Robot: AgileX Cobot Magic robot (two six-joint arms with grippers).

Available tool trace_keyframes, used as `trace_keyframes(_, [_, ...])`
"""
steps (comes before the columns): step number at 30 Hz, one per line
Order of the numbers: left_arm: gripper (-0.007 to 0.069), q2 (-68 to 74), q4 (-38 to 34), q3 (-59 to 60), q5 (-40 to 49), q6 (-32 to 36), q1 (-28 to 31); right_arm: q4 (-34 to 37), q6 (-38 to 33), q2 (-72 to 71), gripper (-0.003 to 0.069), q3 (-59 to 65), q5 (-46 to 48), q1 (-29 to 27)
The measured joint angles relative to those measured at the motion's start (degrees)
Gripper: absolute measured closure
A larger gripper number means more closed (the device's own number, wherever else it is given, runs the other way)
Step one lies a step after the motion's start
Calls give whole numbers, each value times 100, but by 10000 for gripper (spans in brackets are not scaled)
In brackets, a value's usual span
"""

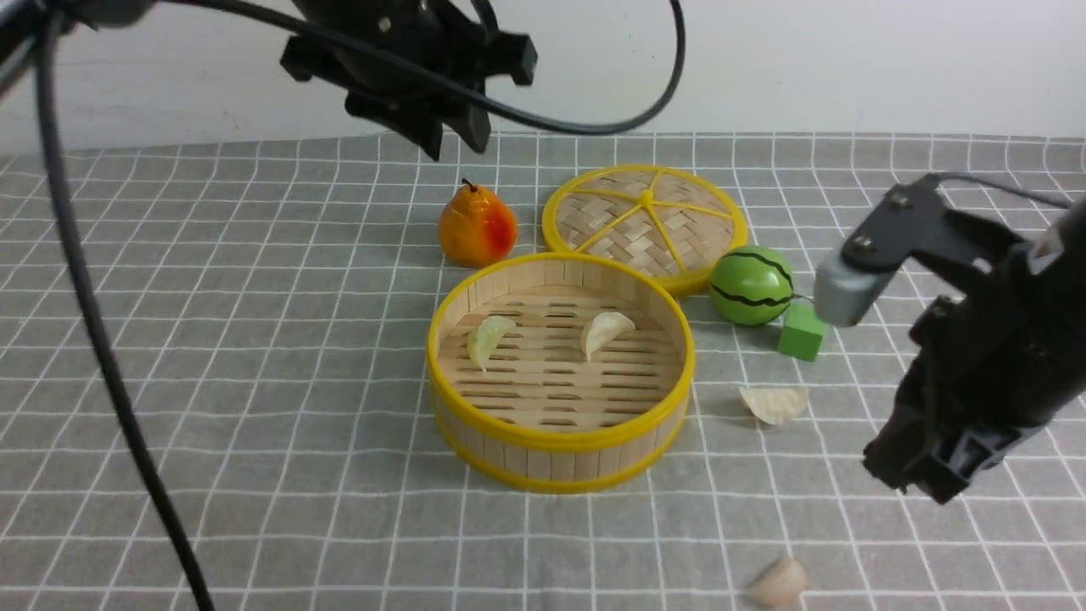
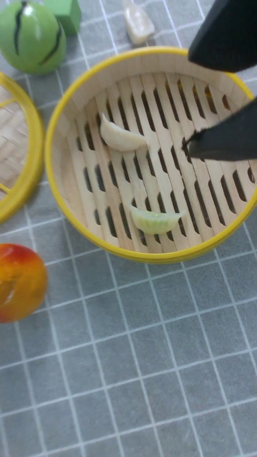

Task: Put the dumplings into the steamer on the table with the grey tablecloth.
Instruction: 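Reach for and grasp a dumpling lying on the table beside the steamer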

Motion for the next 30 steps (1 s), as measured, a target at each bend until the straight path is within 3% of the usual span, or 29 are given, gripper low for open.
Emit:
trace_keyframes(2, [530, -359, 0, 253, 0, 0, 0, 164, -291, 370, 657, 0, -30, 0])
trace_keyframes(5, [634, -776, -56, 808, 0, 0, 0, 430, -700, 789, 617, -5, -28, 0])
trace_keyframes(9, [638, -1454, -83, 2025, 0, 56, 0, 696, -1680, 1252, 494, -5, 70, 0])
trace_keyframes(12, [638, -2202, -88, 3271, -149, 180, 0, 823, -2638, 1529, 362, 7, -15, 0])
trace_keyframes(17, [638, -3500, -157, 4938, -906, 342, 0, 814, -3581, 2025, 244, 156, -480, 0])
trace_keyframes(22, [638, -4866, -175, 6498, -1481, 375, 0, 455, -3951, 2274, 232, 183, -883, 0])
trace_keyframes(30, [638, -6069, -175, 7675, -1905, 376, 0, 248, -4269, 2459, 248, 222, -1231, 0])
